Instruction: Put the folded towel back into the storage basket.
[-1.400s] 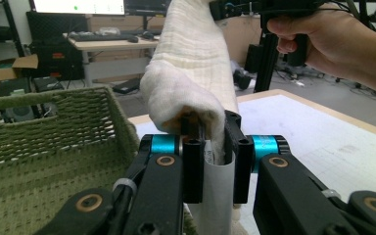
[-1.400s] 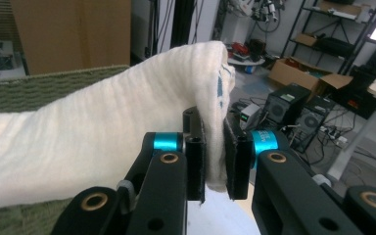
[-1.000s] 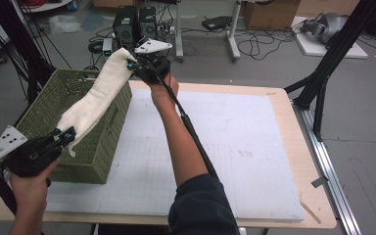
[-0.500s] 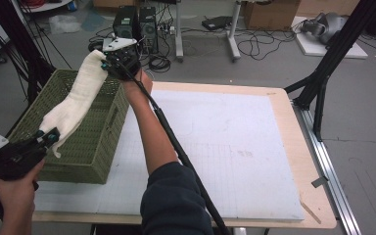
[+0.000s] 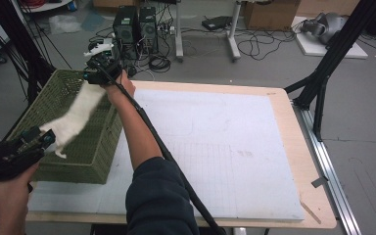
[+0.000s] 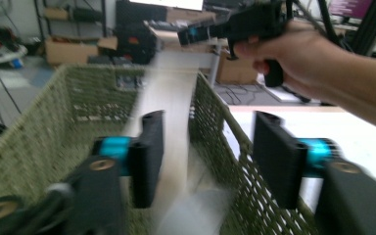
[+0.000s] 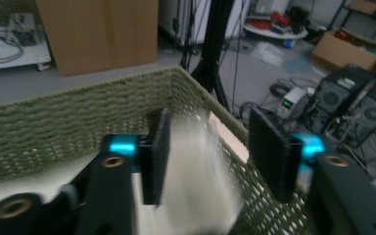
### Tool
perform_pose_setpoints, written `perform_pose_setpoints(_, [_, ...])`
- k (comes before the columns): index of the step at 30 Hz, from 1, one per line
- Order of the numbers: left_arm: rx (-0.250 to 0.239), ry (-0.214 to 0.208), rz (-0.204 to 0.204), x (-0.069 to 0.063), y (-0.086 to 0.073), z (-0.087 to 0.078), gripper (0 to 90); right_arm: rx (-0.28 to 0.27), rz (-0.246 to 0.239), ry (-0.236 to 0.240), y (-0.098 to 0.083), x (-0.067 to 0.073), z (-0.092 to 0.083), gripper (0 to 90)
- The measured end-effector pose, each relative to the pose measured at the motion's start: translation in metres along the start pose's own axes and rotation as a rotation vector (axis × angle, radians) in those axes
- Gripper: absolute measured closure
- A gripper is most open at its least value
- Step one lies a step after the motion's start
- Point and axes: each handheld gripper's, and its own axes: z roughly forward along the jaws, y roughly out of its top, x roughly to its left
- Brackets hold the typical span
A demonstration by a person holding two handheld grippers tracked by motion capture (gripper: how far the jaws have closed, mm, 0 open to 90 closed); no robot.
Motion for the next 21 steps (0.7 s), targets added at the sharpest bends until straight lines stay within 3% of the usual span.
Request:
perform_pose_setpoints(9, [0.021, -0.038, 0.002, -0.001, 0.0, 0.004, 36.4, -0.002, -0.008, 0.056, -0.009, -0.004, -0.024, 40.2])
perform_pose_setpoints(12, [0.025, -0.089, -0.005, -0.002, 0.0, 0.007, 36.3, -0.006, 0.009, 0.07, -0.016, -0.01, -0.036, 38.4])
perform_pose_setpoints(16, [0.016, -0.154, 0.022, -0.008, -0.002, 0.014, 33.4, 0.002, 0.035, 0.079, -0.029, -0.019, -0.052, 31.0])
perform_pose_setpoints(21, [0.009, -0.146, -0.024, -0.015, -0.002, 0.02, 22.9, 0.015, 0.038, 0.088, -0.043, -0.025, -0.074, 22.8])
